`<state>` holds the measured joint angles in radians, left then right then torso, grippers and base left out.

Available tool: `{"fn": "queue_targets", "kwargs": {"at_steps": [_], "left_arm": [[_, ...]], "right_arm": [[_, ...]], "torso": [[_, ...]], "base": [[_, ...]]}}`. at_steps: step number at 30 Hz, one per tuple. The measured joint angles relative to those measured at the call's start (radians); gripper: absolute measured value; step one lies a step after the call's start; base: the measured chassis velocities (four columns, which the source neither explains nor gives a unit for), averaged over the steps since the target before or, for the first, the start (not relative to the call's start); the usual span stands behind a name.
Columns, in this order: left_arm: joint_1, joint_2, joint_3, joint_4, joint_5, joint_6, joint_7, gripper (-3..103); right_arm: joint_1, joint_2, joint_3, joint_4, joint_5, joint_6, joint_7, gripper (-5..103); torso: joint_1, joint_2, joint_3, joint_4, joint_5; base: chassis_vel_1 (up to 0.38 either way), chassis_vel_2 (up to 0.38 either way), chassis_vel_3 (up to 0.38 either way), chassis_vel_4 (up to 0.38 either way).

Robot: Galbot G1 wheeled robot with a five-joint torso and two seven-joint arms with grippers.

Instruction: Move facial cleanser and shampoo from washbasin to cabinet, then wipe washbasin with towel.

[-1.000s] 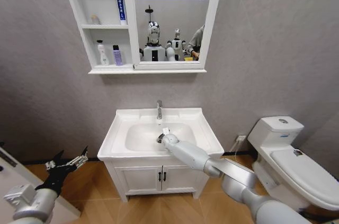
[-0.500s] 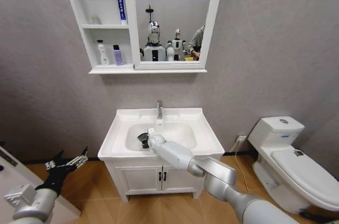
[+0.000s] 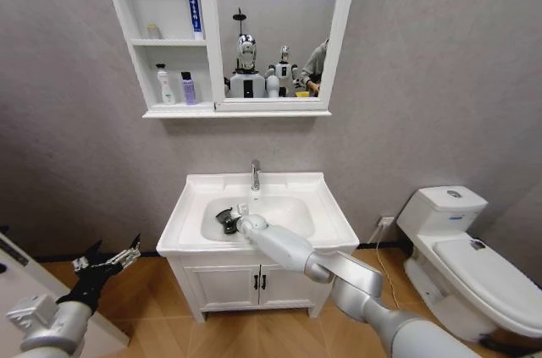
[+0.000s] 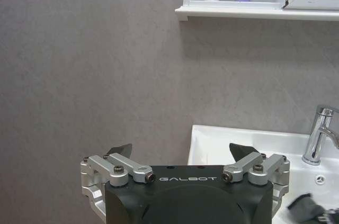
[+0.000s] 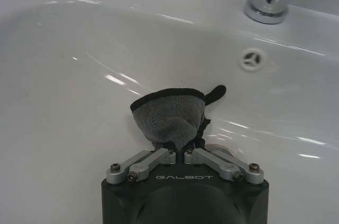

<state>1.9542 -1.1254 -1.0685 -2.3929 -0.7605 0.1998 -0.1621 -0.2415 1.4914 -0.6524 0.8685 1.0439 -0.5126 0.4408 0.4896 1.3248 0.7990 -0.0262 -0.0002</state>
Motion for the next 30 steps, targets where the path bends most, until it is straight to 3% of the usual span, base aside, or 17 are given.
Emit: {"fn": "queue_targets", "kwargs": {"at_steps": [1, 5, 15, 23, 30], "left_arm": [[0.000, 0.000, 0.000, 0.000, 0.000, 0.000, 0.000, 100], [0.000, 0.000, 0.000, 0.000, 0.000, 0.000, 0.000, 100], [0.000, 0.000, 0.000, 0.000, 0.000, 0.000, 0.000, 100], [0.000, 0.000, 0.000, 0.000, 0.000, 0.000, 0.000, 100], [0.000, 0.000, 0.000, 0.000, 0.000, 0.000, 0.000, 100]], "right_arm": [[0.000, 0.000, 0.000, 0.000, 0.000, 0.000, 0.000, 2], [0.029, -0.104, -0.033, 0.130, 0.064, -0.086, 0.162, 2], [0.052, -0.264, -0.072, 0.268, 0.102, -0.118, 0.238, 2], [0.025, -0.282, -0.054, 0.246, 0.074, -0.116, 0.244, 2], [0.004, -0.255, -0.034, 0.193, 0.098, -0.123, 0.253, 2]], "torso": [[0.000, 0.000, 0.000, 0.0000, 0.0000], [0.000, 0.000, 0.000, 0.0000, 0.0000], [0.000, 0.000, 0.000, -0.0002, 0.0001], [0.000, 0.000, 0.000, -0.0001, 0.0000], [0.000, 0.000, 0.000, 0.0000, -0.0001]], "base": [[0.000, 0.000, 0.000, 0.000], [0.000, 0.000, 0.000, 0.000], [0.000, 0.000, 0.000, 0.000], [0.000, 0.000, 0.000, 0.000], [0.000, 0.000, 0.000, 0.000]]}}
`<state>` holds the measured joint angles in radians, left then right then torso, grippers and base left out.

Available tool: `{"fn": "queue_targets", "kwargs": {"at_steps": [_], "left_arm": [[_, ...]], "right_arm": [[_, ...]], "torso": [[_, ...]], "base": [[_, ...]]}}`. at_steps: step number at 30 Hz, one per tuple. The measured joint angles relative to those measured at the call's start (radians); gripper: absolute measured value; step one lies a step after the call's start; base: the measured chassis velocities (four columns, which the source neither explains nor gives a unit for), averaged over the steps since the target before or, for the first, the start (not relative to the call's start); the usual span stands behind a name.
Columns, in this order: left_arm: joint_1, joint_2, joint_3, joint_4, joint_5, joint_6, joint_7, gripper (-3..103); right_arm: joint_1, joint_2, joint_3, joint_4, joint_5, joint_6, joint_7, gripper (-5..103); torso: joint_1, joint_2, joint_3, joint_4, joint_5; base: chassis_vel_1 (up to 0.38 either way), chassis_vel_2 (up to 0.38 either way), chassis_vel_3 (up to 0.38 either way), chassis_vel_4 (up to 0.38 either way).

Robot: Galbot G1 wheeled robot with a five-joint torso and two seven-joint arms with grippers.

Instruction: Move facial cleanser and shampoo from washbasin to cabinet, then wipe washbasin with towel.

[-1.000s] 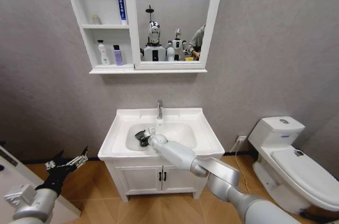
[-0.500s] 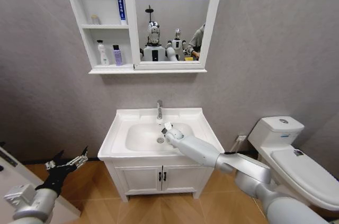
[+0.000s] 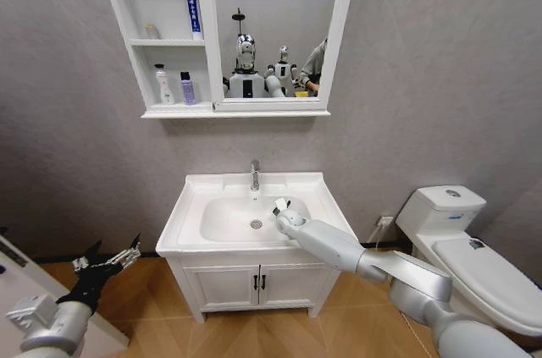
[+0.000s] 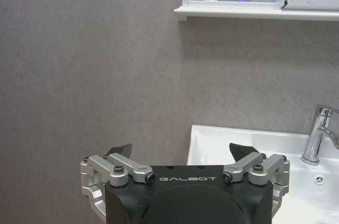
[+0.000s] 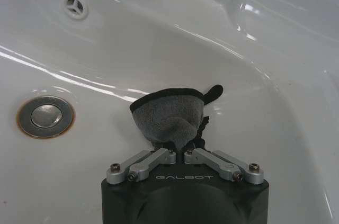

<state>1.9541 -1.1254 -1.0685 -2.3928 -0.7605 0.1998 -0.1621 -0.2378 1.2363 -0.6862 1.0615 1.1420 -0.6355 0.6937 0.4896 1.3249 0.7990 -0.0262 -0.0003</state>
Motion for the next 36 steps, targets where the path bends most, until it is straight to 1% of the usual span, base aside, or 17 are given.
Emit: {"fn": "queue_targets", "kwargs": {"at_steps": [3, 4, 9, 10, 13, 14, 17, 18, 20, 21, 24, 25, 27, 28, 32, 33, 36], "left_arm": [[0.000, 0.000, 0.000, 0.000, 0.000, 0.000, 0.000, 100], [0.000, 0.000, 0.000, 0.000, 0.000, 0.000, 0.000, 100], [0.000, 0.000, 0.000, 0.000, 0.000, 0.000, 0.000, 100], [0.000, 0.000, 0.000, 0.000, 0.000, 0.000, 0.000, 100], [0.000, 0.000, 0.000, 0.000, 0.000, 0.000, 0.000, 100], [0.000, 0.000, 0.000, 0.000, 0.000, 0.000, 0.000, 100], [0.000, 0.000, 0.000, 0.000, 0.000, 0.000, 0.000, 100], [0.000, 0.000, 0.000, 0.000, 0.000, 0.000, 0.000, 100], [0.000, 0.000, 0.000, 0.000, 0.000, 0.000, 0.000, 100], [0.000, 0.000, 0.000, 0.000, 0.000, 0.000, 0.000, 100], [0.000, 0.000, 0.000, 0.000, 0.000, 0.000, 0.000, 100], [0.000, 0.000, 0.000, 0.000, 0.000, 0.000, 0.000, 100], [0.000, 0.000, 0.000, 0.000, 0.000, 0.000, 0.000, 100], [0.000, 0.000, 0.000, 0.000, 0.000, 0.000, 0.000, 100], [0.000, 0.000, 0.000, 0.000, 0.000, 0.000, 0.000, 100], [0.000, 0.000, 0.000, 0.000, 0.000, 0.000, 0.000, 100], [0.000, 0.000, 0.000, 0.000, 0.000, 0.000, 0.000, 100]], "right_arm": [[-0.005, 0.031, 0.009, -0.053, 0.000, 0.001, -0.013, 2], [-0.005, 0.031, 0.009, -0.053, 0.000, 0.001, -0.013, 2], [-0.014, 0.081, 0.013, -0.122, -0.046, 0.029, -0.063, 2], [-0.014, 0.081, 0.013, -0.122, -0.046, 0.029, -0.063, 2], [-0.020, 0.124, 0.015, -0.164, -0.075, 0.055, -0.099, 2], [-0.020, 0.124, 0.015, -0.164, -0.075, 0.055, -0.099, 2], [-0.019, 0.189, 0.023, -0.237, -0.089, 0.096, -0.153, 2], [-0.019, 0.189, 0.023, -0.237, -0.089, 0.096, -0.153, 2], [-0.013, 0.244, 0.030, -0.291, -0.094, 0.123, -0.204, 2], [-0.013, 0.244, 0.030, -0.291, -0.094, 0.123, -0.204, 2], [-0.002, 0.336, 0.035, -0.360, -0.092, 0.154, -0.291, 2], [-0.002, 0.336, 0.035, -0.360, -0.092, 0.154, -0.291, 2], [0.002, 0.370, 0.035, -0.387, -0.093, 0.175, -0.345, 2], [0.003, 0.375, 0.036, -0.395, -0.093, 0.184, -0.368, 2], [-0.001, 0.378, 0.042, -0.401, -0.092, 0.196, -0.389, 2], [-0.005, 0.378, 0.043, -0.395, -0.092, 0.195, -0.380, 2], [-0.015, 0.370, 0.051, -0.351, -0.083, 0.136, -0.292, 2]], "torso": [[0.000, 0.000, 0.000, 0.0001, -0.0001], [0.000, 0.000, 0.000, 0.0001, -0.0001], [0.000, 0.000, 0.000, 0.0000, -0.0003], [0.000, 0.000, 0.000, 0.0000, -0.0003], [0.000, 0.000, 0.000, 0.0000, -0.0003], [0.000, 0.000, 0.000, 0.0000, -0.0003], [0.000, 0.000, 0.000, -0.0001, -0.0003], [0.000, 0.000, 0.000, -0.0001, -0.0003], [0.000, 0.000, 0.000, -0.0003, -0.0003], [0.000, 0.000, 0.000, -0.0003, -0.0003], [0.000, 0.000, 0.000, 0.0000, -0.0002], [0.000, 0.000, 0.000, 0.0000, -0.0002], [0.000, 0.000, 0.000, 0.0005, 0.0000], [0.000, 0.000, 0.000, 0.0005, -0.0002], [0.000, 0.000, 0.000, -0.0002, -0.0002], [0.000, 0.000, 0.000, -0.0002, 0.0000], [0.000, 0.000, 0.000, 0.0010, 0.0005]], "base": [[0.000, 0.000, 0.000, 0.000], [0.000, 0.000, 0.000, 0.000], [0.000, 0.000, 0.000, 0.000], [0.000, 0.000, 0.000, 0.000], [0.000, 0.000, 0.000, 0.000], [0.000, 0.000, 0.000, 0.000], [0.000, 0.000, 0.000, 0.000], [0.000, 0.000, 0.000, 0.000], [0.000, 0.000, 0.000, 0.000], [0.000, 0.000, 0.000, 0.000], [0.000, 0.000, 0.000, 0.000], [0.000, 0.000, 0.000, 0.000], [0.000, 0.000, 0.000, 0.000], [0.000, 0.000, 0.000, 0.000], [0.000, 0.000, 0.000, 0.000], [0.000, 0.000, 0.000, 0.000], [0.000, 0.000, 0.000, 0.000]]}}
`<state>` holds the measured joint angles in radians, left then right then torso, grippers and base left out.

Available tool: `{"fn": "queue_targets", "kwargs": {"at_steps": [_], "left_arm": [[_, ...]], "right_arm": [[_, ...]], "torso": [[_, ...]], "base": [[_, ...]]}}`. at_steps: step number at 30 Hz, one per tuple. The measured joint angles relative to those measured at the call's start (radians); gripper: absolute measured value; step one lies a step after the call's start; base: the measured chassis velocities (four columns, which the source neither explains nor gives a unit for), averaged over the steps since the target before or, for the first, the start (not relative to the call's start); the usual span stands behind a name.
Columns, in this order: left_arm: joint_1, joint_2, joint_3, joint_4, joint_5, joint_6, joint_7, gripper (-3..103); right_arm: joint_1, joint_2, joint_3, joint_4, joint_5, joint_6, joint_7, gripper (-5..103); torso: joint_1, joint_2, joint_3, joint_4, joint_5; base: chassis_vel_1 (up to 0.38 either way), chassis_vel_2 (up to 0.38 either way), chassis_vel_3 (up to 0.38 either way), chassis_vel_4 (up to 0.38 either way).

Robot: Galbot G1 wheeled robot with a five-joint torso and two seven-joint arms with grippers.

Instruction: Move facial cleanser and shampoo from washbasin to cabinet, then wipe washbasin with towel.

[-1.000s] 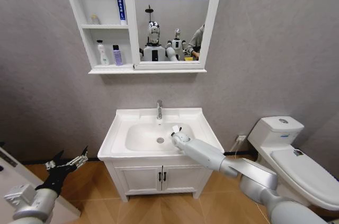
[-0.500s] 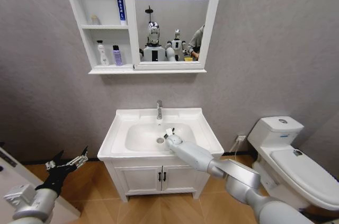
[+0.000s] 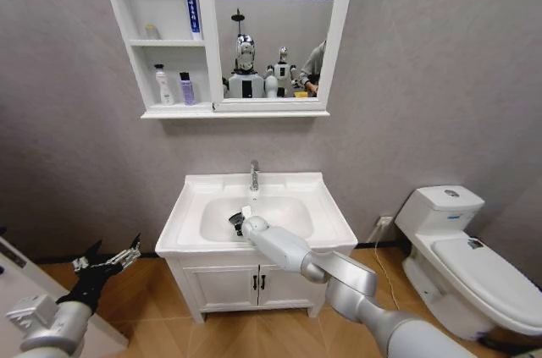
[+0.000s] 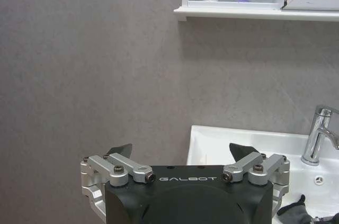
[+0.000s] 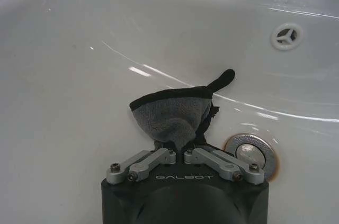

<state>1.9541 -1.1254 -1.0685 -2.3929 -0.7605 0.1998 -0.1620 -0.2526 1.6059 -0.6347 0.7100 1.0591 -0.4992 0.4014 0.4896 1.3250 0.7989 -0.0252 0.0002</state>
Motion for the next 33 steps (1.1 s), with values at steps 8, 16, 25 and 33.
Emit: {"fn": "queue_targets", "kwargs": {"at_steps": [8, 16, 25, 33], "left_arm": [[0.000, 0.000, 0.000, 0.000, 0.000, 0.000, 0.000, 100], [0.000, 0.000, 0.000, 0.000, 0.000, 0.000, 0.000, 100], [0.000, 0.000, 0.000, 0.000, 0.000, 0.000, 0.000, 100], [0.000, 0.000, 0.000, 0.000, 0.000, 0.000, 0.000, 100]], "right_arm": [[-0.003, -0.137, 0.006, 0.106, 0.039, -0.088, 0.192, 2], [0.029, -0.278, -0.004, 0.274, 0.171, -0.124, 0.348, 2], [0.062, -0.515, 0.004, 0.619, 0.328, -0.124, 0.515, 2], [0.063, -0.668, 0.087, 0.784, 0.335, -0.102, 0.519, 2]], "torso": [[0.000, 0.000, 0.000, -0.0008, -0.0003], [0.000, 0.000, 0.000, -0.0011, -0.0004], [0.000, 0.000, 0.000, -0.0011, -0.0004], [0.000, 0.000, 0.000, -0.0010, -0.0004]], "base": [[0.000, 0.000, 0.000, 0.000], [0.000, 0.000, 0.000, 0.000], [0.000, 0.000, 0.000, 0.000], [0.000, 0.000, 0.000, 0.000]]}}
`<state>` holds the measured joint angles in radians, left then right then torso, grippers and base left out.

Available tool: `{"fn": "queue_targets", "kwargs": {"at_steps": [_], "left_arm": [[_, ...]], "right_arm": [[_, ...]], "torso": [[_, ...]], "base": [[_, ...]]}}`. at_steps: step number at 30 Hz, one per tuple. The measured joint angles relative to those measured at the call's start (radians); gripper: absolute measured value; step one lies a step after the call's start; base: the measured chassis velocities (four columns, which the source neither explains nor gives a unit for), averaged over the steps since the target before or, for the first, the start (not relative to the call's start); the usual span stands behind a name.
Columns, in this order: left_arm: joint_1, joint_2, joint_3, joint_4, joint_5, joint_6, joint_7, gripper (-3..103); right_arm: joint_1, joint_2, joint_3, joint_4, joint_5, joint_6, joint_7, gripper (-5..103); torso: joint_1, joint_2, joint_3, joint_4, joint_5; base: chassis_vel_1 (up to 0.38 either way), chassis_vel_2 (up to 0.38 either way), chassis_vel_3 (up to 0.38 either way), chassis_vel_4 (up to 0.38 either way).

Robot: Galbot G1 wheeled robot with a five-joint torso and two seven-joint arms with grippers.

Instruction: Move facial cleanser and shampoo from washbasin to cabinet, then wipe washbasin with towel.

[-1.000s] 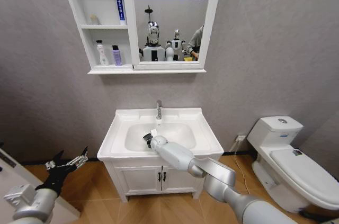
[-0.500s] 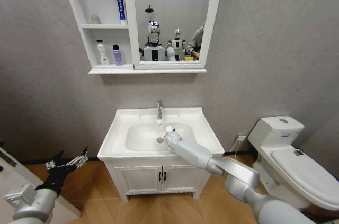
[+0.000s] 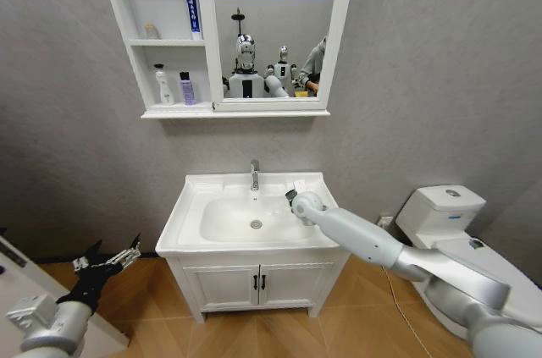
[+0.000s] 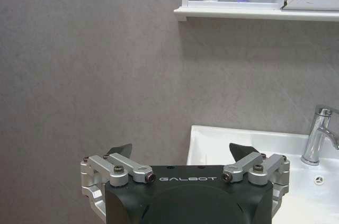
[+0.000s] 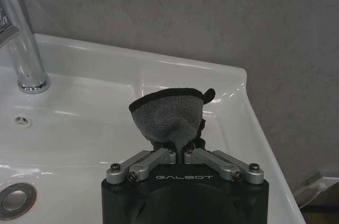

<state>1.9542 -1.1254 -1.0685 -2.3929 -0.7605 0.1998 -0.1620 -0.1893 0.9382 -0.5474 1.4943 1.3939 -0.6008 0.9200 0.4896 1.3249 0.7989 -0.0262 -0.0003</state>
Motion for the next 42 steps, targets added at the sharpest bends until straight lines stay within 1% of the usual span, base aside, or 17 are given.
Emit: {"fn": "queue_targets", "kwargs": {"at_steps": [1, 4, 5, 9, 11, 12, 13, 15, 17, 21, 23, 27, 28, 31, 35, 39, 42], "left_arm": [[0.000, 0.000, 0.000, 0.000, 0.000, 0.000, 0.000, 100], [0.000, 0.000, 0.000, 0.000, 0.000, 0.000, 0.000, 100], [0.000, 0.000, 0.000, 0.000, 0.000, 0.000, 0.000, 100], [0.000, 0.000, 0.000, 0.000, 0.000, 0.000, 0.000, 100], [0.000, 0.000, 0.000, 0.000, 0.000, 0.000, 0.000, 100], [0.000, 0.000, 0.000, 0.000, 0.000, 0.000, 0.000, 100], [0.000, 0.000, 0.000, 0.000, 0.000, 0.000, 0.000, 100], [0.000, 0.000, 0.000, 0.000, 0.000, 0.000, 0.000, 100], [0.000, 0.000, 0.000, 0.000, 0.000, 0.000, 0.000, 100], [0.000, 0.000, 0.000, 0.000, 0.000, 0.000, 0.000, 100], [0.000, 0.000, 0.000, 0.000, 0.000, 0.000, 0.000, 100], [0.000, 0.000, 0.000, 0.000, 0.000, 0.000, 0.000, 100], [0.000, 0.000, 0.000, 0.000, 0.000, 0.000, 0.000, 100], [0.000, 0.000, 0.000, 0.000, 0.000, 0.000, 0.000, 100], [0.000, 0.000, 0.000, 0.000, 0.000, 0.000, 0.000, 100], [0.000, 0.000, 0.000, 0.000, 0.000, 0.000, 0.000, 100], [0.000, 0.000, 0.000, 0.000, 0.000, 0.000, 0.000, 100]], "right_arm": [[0.000, 0.000, 0.000, 0.000, 0.000, 0.000, 0.000, 2], [-0.048, -0.019, 0.092, -0.036, -0.050, 0.041, -0.097, 2], [-0.048, -0.019, 0.092, -0.036, -0.050, 0.041, -0.097, 2], [-0.093, -0.003, 0.167, -0.099, -0.078, 0.061, -0.164, 2], [-0.109, 0.013, 0.188, -0.183, -0.160, 0.089, -0.254, 2], [-0.109, 0.013, 0.188, -0.183, -0.160, 0.089, -0.254, 2], [-0.110, 0.028, 0.198, -0.245, -0.216, 0.109, -0.317, 2], [-0.098, 0.066, 0.206, -0.337, -0.273, 0.123, -0.372, 2], [-0.088, 0.083, 0.206, -0.368, -0.295, 0.125, -0.392, 2], [-0.067, 0.115, 0.196, -0.424, -0.330, 0.127, -0.435, 2], [-0.047, 0.167, 0.185, -0.498, -0.369, 0.143, -0.469, 2], [-0.026, 0.224, 0.170, -0.560, -0.397, 0.146, -0.491, 2], [-0.022, 0.235, 0.167, -0.572, -0.403, 0.146, -0.492, -1], [-0.017, 0.251, 0.167, -0.596, -0.415, 0.148, -0.495, 2], [-0.014, 0.244, 0.174, -0.609, -0.427, 0.143, -0.489, 8], [-0.017, 0.219, 0.180, -0.599, -0.430, 0.135, -0.482, 2], [-0.023, 0.210, 0.182, -0.591, -0.430, 0.133, -0.479, 2]], "torso": [[0.000, 0.000, 0.000, 0.0000, 0.0000], [0.000, 0.000, 0.000, -0.0002, 0.0001], [0.000, 0.000, 0.000, -0.0002, 0.0001], [0.000, 0.000, 0.000, -0.0002, 0.0002], [0.000, 0.000, 0.000, 0.0000, 0.0000], [0.000, 0.000, 0.000, 0.0000, 0.0000], [0.000, 0.000, 0.000, -0.0001, 0.0000], [0.000, 0.000, 0.000, -0.0003, 0.0001], [0.000, 0.000, 0.000, 0.0002, 0.0000], [0.000, 0.000, 0.000, 0.0001, -0.0004], [0.000, 0.000, 0.000, -0.0003, -0.0002], [0.000, 0.000, 0.000, 0.0005, -0.0002], [0.000, 0.000, 0.000, 0.0006, -0.0002], [0.000, 0.000, 0.000, 0.0003, -0.0003], [0.000, 0.000, 0.000, 0.0003, -0.0001], [0.000, 0.000, 0.000, -0.0002, -0.0002], [0.000, 0.000, 0.000, -0.0002, 0.0000]], "base": [[0.000, 0.000, 0.000, 0.000], [0.000, 0.000, 0.000, 0.000], [0.000, 0.000, 0.000, 0.000], [0.000, 0.000, 0.000, 0.000], [0.000, 0.000, 0.000, 0.000], [0.000, 0.000, 0.000, 0.000], [0.000, 0.000, 0.000, 0.000], [0.000, 0.000, 0.000, 0.000], [0.000, 0.000, 0.000, 0.000], [0.000, 0.000, 0.000, 0.000], [0.000, 0.000, 0.000, 0.000], [0.000, 0.000, 0.000, 0.000], [0.000, 0.000, 0.000, 0.000], [0.000, 0.000, 0.000, 0.000], [0.000, 0.000, 0.000, 0.000], [0.000, 0.000, 0.000, 0.000], [0.000, 0.000, 0.000, 0.000]]}}
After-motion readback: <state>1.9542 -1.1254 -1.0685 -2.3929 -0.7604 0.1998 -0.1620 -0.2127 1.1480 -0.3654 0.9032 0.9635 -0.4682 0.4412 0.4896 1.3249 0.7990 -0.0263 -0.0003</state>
